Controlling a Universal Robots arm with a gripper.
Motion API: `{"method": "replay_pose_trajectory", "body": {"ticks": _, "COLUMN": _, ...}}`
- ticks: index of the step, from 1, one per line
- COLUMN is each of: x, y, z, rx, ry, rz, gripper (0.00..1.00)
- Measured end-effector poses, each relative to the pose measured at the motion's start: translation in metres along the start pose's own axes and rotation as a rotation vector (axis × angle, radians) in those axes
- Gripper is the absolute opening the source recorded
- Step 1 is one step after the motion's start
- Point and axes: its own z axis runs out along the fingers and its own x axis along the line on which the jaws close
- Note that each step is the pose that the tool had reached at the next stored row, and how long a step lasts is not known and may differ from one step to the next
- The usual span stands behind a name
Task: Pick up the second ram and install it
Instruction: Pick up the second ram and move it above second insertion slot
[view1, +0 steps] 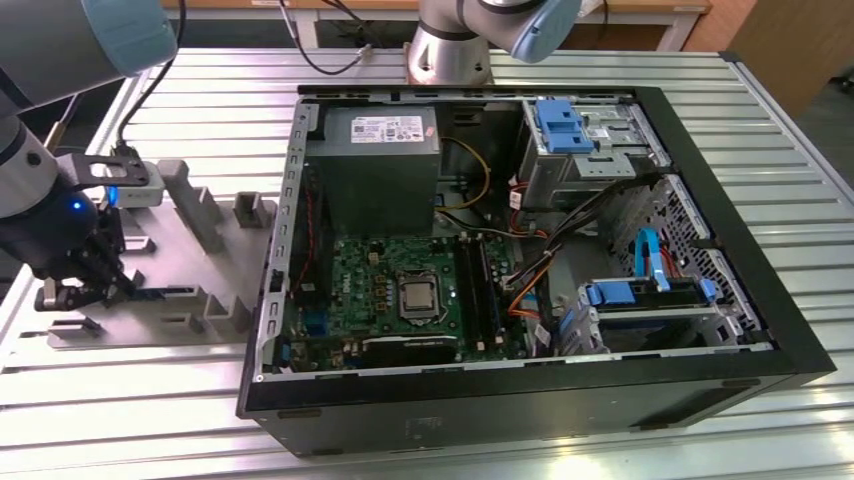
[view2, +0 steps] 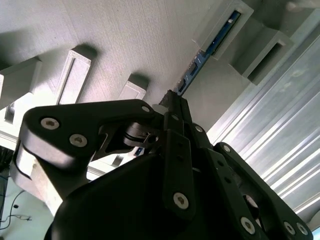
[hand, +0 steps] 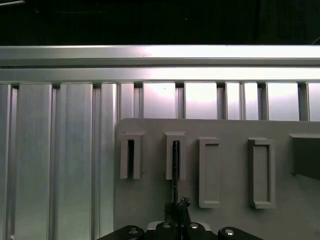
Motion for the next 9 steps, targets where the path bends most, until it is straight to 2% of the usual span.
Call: {"method": "replay_pose_trajectory", "body": {"ticks": 9, "x": 0.0, "y": 0.0001, "z": -0.0021, "rx": -0.0003, "ry": 0.0002, "rz": 0.0, "gripper": 0.13}}
